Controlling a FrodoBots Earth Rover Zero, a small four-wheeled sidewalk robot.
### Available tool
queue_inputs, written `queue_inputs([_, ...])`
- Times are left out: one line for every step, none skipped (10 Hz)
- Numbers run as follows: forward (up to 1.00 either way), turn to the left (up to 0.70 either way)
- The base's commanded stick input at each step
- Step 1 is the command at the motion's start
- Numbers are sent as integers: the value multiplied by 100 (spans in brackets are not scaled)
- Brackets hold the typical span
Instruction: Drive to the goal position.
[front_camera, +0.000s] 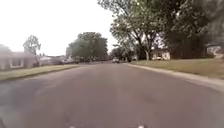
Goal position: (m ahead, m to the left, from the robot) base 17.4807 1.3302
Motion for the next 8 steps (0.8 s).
queue_inputs([100, 0])
queue_inputs([100, 0])
queue_inputs([100, 0])
queue_inputs([100, 0])
queue_inputs([100, 0])
queue_inputs([100, 0])
queue_inputs([100, 0])
queue_inputs([100, 0])
